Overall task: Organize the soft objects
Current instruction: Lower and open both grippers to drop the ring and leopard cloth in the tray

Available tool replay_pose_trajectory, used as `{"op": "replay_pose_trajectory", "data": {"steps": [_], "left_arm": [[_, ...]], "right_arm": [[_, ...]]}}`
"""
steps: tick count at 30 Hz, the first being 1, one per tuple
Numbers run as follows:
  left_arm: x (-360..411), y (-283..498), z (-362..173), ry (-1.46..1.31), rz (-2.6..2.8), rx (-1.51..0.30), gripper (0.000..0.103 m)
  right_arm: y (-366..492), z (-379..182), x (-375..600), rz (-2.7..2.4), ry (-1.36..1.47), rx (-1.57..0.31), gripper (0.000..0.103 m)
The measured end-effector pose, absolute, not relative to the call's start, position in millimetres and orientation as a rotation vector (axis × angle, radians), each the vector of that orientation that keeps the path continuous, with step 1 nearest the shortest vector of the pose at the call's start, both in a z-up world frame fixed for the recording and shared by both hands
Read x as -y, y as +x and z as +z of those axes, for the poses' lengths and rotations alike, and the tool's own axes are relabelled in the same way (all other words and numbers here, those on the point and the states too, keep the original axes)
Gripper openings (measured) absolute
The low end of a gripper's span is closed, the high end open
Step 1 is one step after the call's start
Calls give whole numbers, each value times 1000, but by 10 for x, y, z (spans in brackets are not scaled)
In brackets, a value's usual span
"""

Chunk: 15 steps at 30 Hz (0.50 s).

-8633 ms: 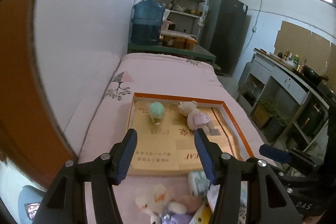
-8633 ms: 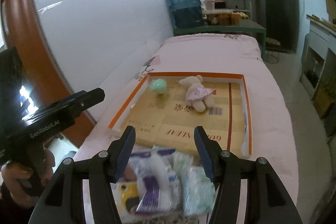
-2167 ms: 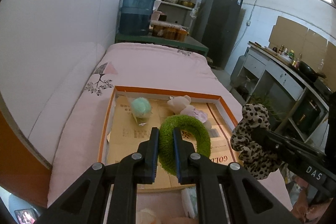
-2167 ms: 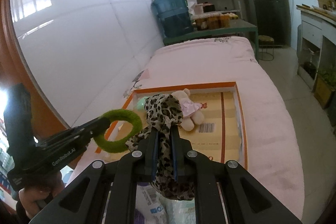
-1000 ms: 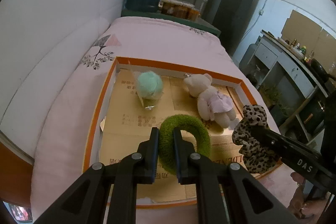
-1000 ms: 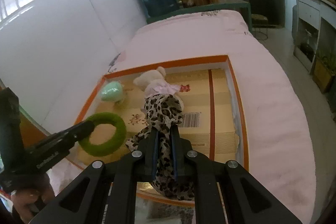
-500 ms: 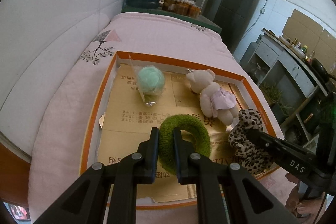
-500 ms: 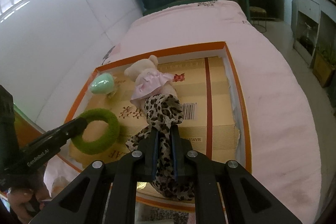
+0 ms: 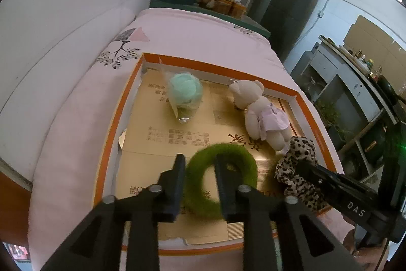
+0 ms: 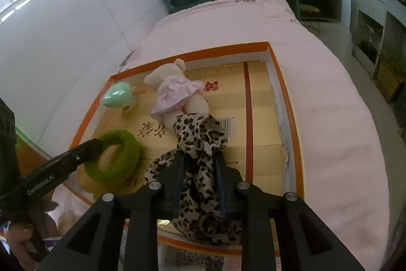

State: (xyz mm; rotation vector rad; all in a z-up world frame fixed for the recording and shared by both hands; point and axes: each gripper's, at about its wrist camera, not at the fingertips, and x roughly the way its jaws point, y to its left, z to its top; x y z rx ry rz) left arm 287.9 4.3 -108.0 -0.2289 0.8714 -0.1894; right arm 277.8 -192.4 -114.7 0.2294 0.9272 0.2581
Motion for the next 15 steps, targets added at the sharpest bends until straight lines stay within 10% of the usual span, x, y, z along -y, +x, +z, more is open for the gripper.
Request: {"op": "replay_pose_trajectory", "data": {"steps": [7,15], "left_arm": [[-70,2859,-1052,-242,-183,-858,53],[-55,2834,-1009,-222,-176,-854,54]], "right_arm": [[2759,-1146,1936,244,226,-929,38],[2712,-1091,1952,224,215,-922,48]]}}
